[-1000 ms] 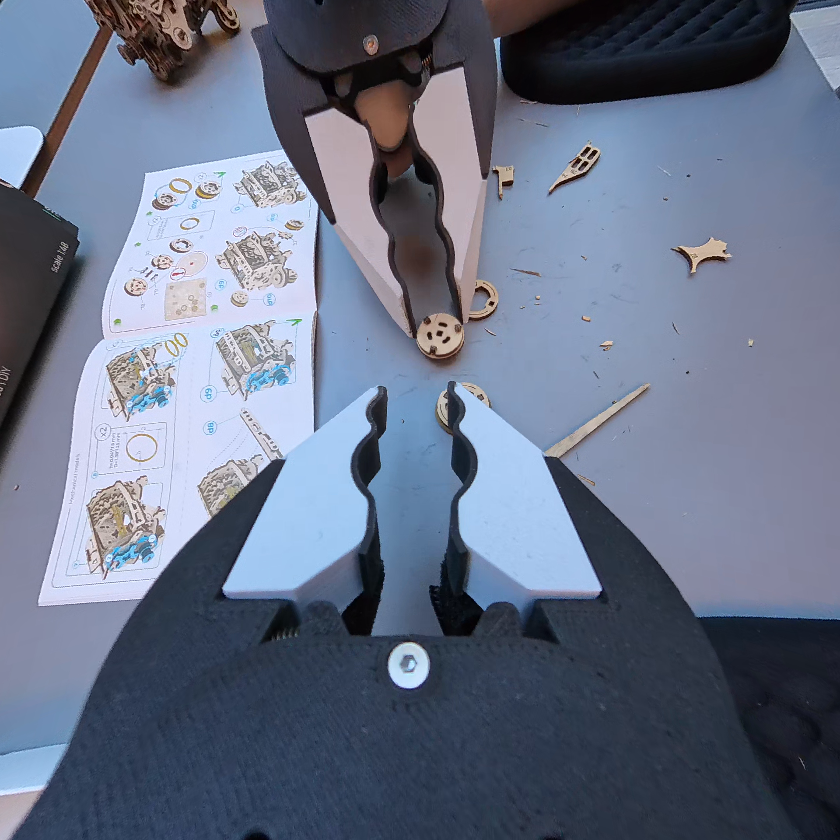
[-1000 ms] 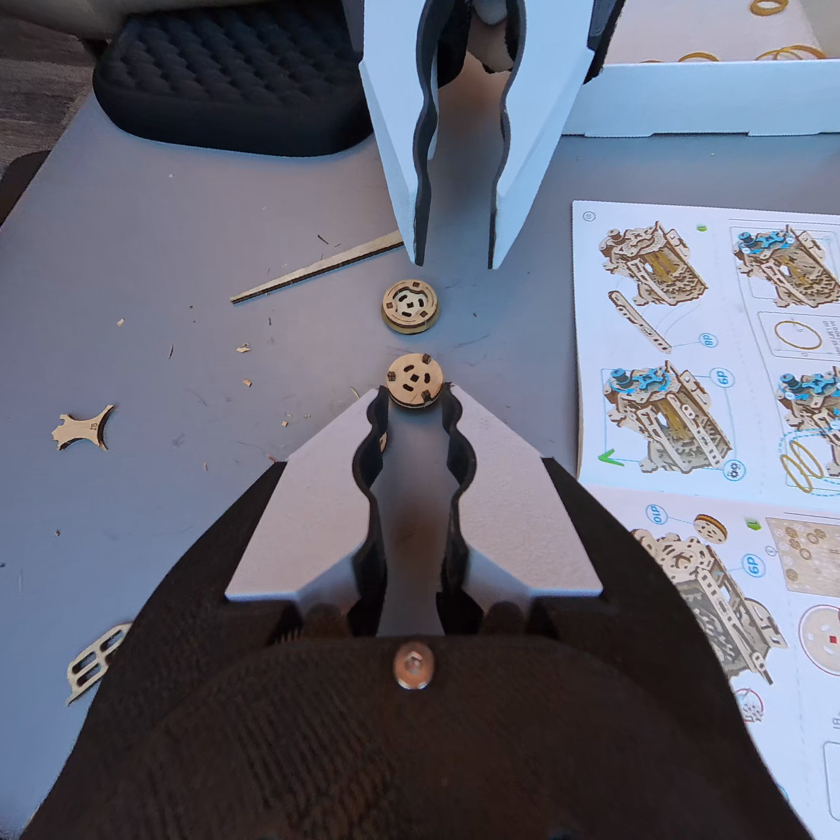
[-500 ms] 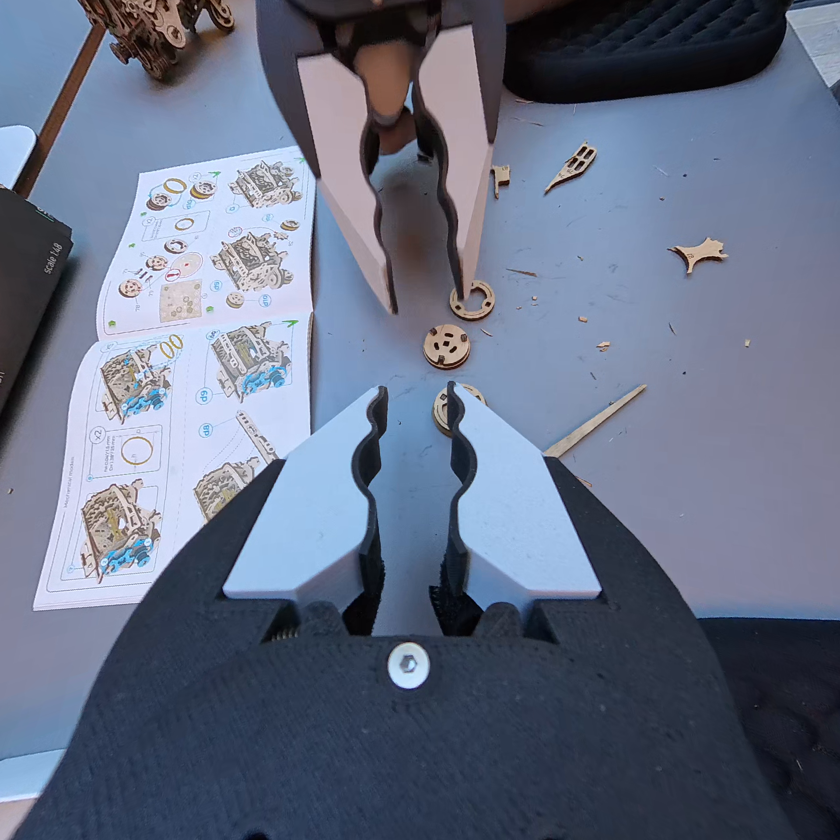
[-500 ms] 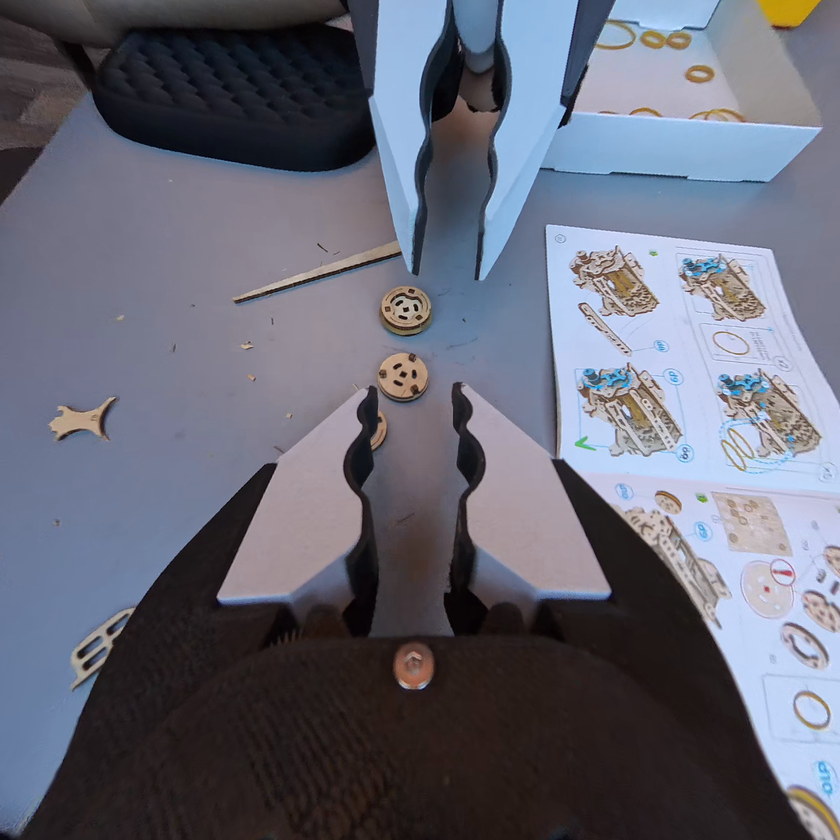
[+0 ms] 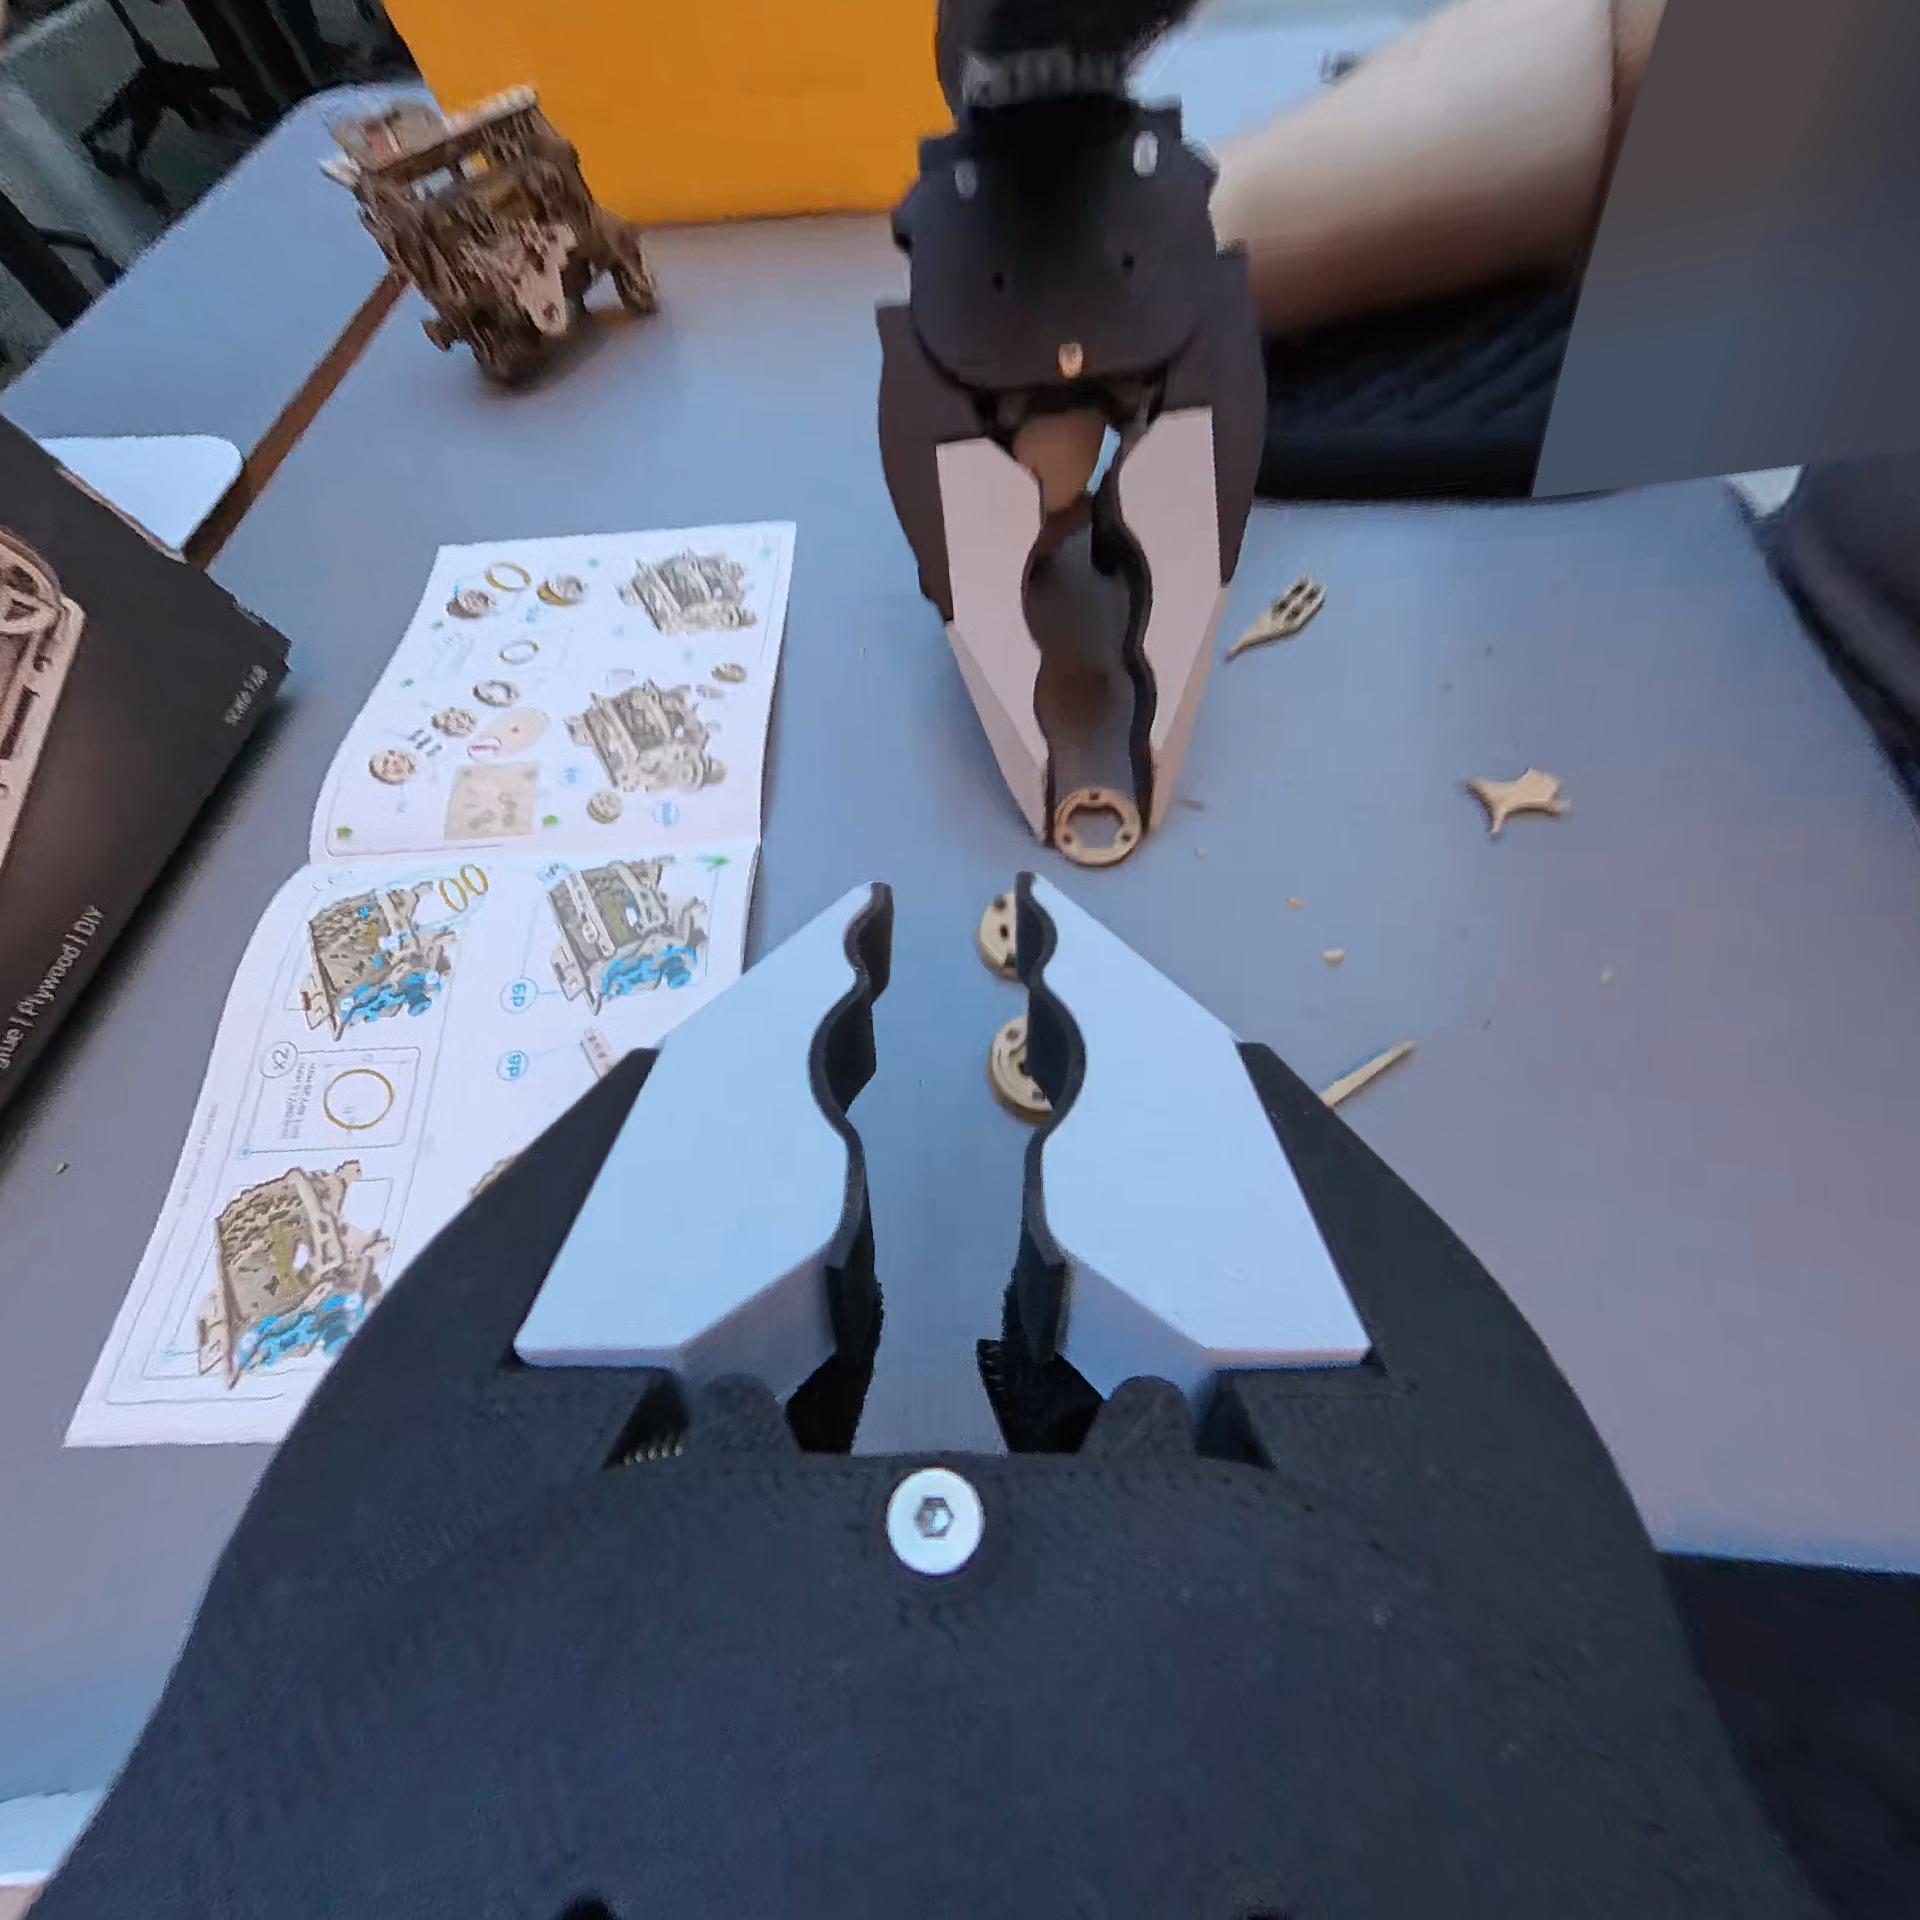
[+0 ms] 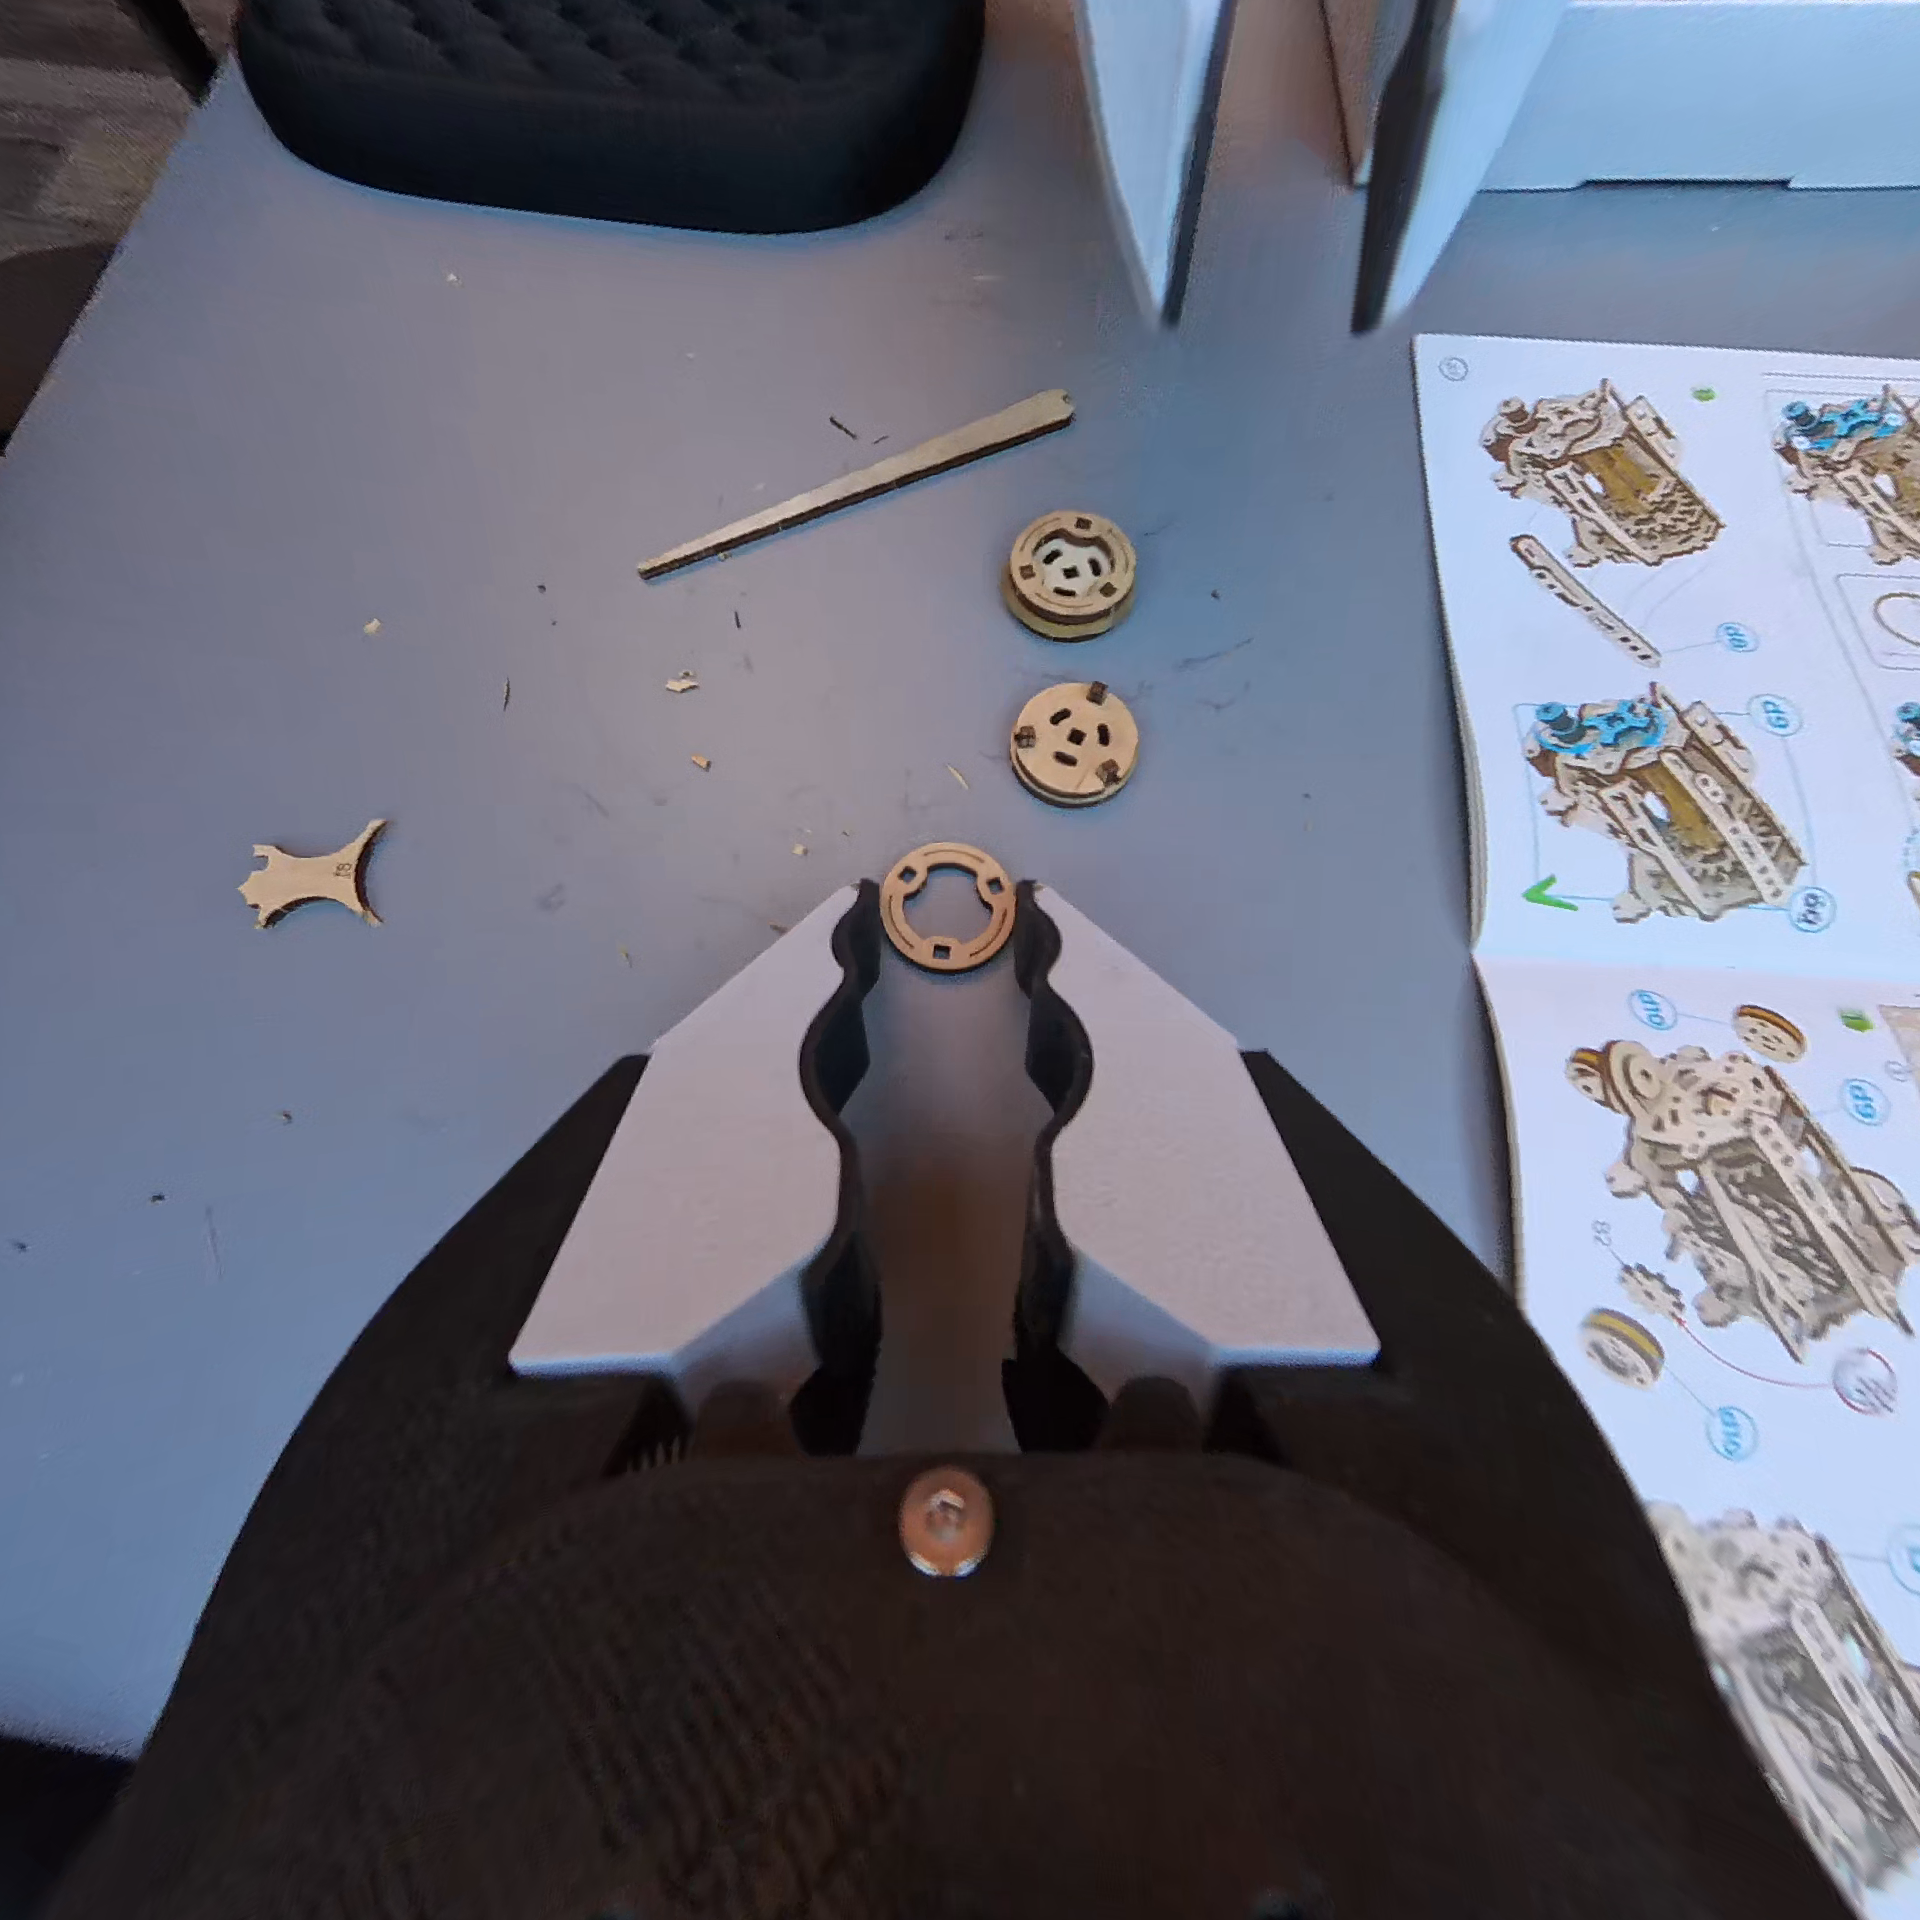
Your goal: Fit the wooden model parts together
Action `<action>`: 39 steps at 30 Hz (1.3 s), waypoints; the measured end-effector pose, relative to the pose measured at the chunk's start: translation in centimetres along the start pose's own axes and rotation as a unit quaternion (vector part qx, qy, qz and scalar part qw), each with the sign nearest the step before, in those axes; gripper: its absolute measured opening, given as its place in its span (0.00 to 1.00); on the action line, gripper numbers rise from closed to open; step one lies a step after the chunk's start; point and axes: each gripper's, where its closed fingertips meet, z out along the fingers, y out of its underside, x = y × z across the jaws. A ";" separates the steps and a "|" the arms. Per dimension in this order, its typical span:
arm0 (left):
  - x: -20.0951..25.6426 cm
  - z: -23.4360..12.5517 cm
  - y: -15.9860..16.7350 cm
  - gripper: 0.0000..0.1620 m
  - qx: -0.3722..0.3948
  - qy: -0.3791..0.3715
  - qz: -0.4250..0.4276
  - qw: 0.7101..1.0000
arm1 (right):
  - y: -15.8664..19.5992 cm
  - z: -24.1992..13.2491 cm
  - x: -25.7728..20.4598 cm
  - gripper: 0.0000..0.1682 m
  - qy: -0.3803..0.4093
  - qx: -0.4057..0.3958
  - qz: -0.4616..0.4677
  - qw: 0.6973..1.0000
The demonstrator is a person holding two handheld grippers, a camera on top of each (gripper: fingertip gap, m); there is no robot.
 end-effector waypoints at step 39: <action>-0.9 0.0 -5.6 0.00 0.240 0.012 -0.451 0.860 | -10.3 -6.1 4.1 0.20 0.356 0.132 -0.123 0.917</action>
